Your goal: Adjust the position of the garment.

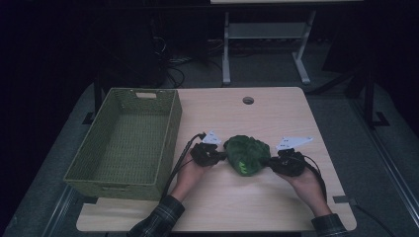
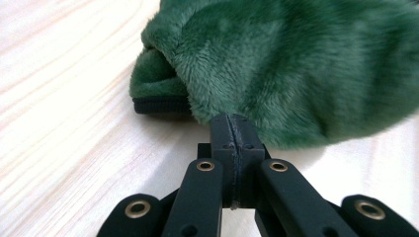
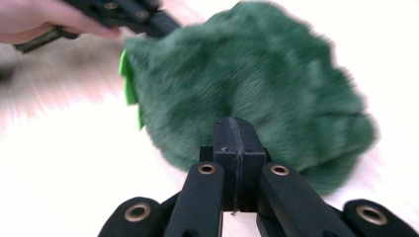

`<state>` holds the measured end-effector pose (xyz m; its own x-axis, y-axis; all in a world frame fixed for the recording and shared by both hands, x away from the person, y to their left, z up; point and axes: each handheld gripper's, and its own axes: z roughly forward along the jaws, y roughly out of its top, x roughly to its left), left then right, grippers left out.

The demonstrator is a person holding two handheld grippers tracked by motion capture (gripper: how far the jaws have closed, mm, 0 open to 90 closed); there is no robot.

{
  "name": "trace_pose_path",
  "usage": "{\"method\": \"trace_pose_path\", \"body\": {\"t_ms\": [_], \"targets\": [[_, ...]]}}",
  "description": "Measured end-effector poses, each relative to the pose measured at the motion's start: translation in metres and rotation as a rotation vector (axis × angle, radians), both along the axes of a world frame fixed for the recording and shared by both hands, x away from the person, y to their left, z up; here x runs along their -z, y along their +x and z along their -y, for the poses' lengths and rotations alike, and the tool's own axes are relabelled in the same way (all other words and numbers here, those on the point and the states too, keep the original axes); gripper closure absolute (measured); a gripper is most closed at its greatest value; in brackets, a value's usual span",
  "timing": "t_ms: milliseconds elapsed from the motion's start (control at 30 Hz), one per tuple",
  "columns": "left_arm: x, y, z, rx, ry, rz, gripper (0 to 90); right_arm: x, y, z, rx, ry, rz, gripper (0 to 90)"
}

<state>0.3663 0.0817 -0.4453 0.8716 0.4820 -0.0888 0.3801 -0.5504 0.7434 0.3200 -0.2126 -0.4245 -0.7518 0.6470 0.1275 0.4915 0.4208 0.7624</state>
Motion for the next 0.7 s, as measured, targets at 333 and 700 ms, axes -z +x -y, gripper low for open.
{"method": "trace_pose_path", "body": {"t_ms": [333, 700], "targets": [[-0.017, -0.037, 0.001, 0.077, -0.052, -0.031, 89.5, -0.008, 0.051, 0.021, 0.141, 0.012, 0.031, 90.0], [0.001, -0.052, 0.038, 0.163, -0.056, -0.082, 89.4, 0.018, 0.108, -0.001, 0.128, -0.001, -0.07, 90.0]]}}
